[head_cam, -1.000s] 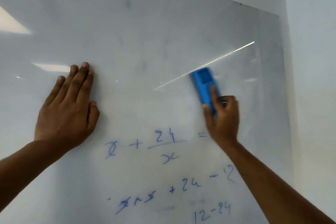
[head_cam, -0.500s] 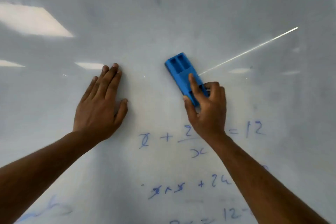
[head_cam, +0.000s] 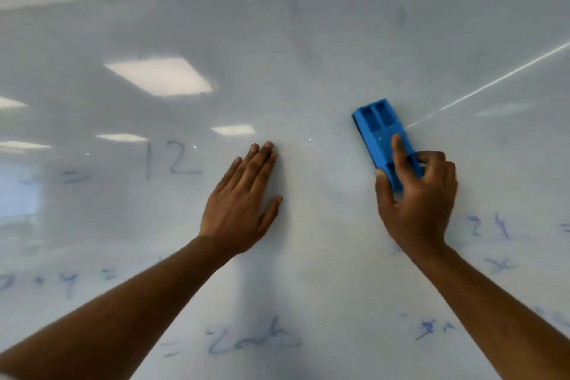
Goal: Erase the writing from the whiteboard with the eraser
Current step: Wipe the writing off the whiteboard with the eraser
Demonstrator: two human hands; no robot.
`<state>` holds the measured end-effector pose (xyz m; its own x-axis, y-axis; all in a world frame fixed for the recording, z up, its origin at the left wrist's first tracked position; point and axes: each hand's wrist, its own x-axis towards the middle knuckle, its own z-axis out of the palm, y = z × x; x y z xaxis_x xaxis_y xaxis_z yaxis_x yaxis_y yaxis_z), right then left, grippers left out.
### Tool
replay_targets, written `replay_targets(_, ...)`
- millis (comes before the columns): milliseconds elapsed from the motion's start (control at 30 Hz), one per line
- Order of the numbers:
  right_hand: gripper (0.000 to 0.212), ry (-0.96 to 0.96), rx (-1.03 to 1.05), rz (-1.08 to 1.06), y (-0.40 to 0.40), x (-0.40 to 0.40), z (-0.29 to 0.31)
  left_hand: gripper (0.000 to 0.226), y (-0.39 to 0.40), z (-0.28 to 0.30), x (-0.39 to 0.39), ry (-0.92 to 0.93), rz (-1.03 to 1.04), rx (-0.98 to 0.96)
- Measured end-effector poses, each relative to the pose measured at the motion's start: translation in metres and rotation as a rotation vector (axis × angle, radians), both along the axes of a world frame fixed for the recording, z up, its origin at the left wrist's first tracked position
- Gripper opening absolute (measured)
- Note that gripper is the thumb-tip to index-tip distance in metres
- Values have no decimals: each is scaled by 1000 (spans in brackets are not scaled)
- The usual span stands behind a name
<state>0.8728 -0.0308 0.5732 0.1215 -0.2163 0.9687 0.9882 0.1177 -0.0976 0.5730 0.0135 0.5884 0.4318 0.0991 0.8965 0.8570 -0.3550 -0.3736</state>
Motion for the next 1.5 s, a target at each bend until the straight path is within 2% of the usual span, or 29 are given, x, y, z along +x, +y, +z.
replay_targets(67, 58, 89, 21, 43, 7, -48, -5, 75, 4, 5, -31, -11, 13, -17)
replay_targets(100, 57, 17, 9, 44, 10, -73, -12, 76, 6, 8, -45, -21, 17, -31)
replay_targets(200, 58, -395, -90, 5, 16, -127, -31, 79, 14, 14, -85, -59, 21, -45)
replay_targets(267, 59, -470, -124, -30, 17, -137, -19, 79, 19, 17, -114, -80, 10, -34)
replay_targets(433, 59, -43, -83, 27, 18, -161, 21, 81, 29, 24, -191, -146, 8, 19)
replay_targets(500, 61, -4, -46, 56, 24, -193, 10, 83, 34, 20, -223, -219, 2, 18)
replay_targets(633, 62, -457, -124, 30, 39, -251, -37, 90, 49, 10, -274, -232, 26, -46)
replay_targets(667, 62, -506, -139, 3, 42, -255, -36, 92, 54, 9, -284, -210, 24, -59)
replay_targets(733, 61, -415, -98, -17, 44, -250, -21, 91, 61, 6, -289, -182, 3, -59)
replay_targets(867, 63, 115, 28, 90, 47, -264, 15, 87, 75, 1, -294, -182, -64, 5)
replay_targets(900, 62, 133, 45, 94, 53, -279, 15, 86, 80, 1, -296, -180, -74, 16)
replay_targets(933, 61, 58, 46, 95, 56, -295, 12, 86, 80, 4, -297, -170, -74, 26)
replay_targets(1033, 57, -473, -46, 68, 64, -325, -18, 87, 81, 4, -298, -157, -61, 24)
replay_targets(1067, 57, -584, -81, 47, 64, -322, -18, 87, 80, 2, -298, -158, -54, 19)
replay_targets(1100, 57, -611, -88, 37, 64, -315, -11, 87, 82, 0, -297, -164, -51, 17)
replay_targets(1167, 59, -443, -21, 39, 65, -298, 14, 86, 83, -1, -297, -173, -59, 35)
replay_targets(1267, 61, -15, 50, 141, 60, -288, 56, 85, 84, -1, -298, -178, -68, 47)
replay_targets(1300, 62, 38, 52, 159, 60, -297, 57, 85, 84, 0, -299, -177, -69, 41)
replay_targets(1333, 63, 4, 45, 159, 62, -310, 51, 84, 83, 1, -299, -176, -69, 28)
replay_targets(1433, 61, -404, -63, 160, 67, -345, 6, 85, 81, 0, -298, -180, -59, -7)
replay_targets(1500, 59, -571, -145, 149, 64, -335, -5, 85, 77, -1, -296, -183, -50, -28)
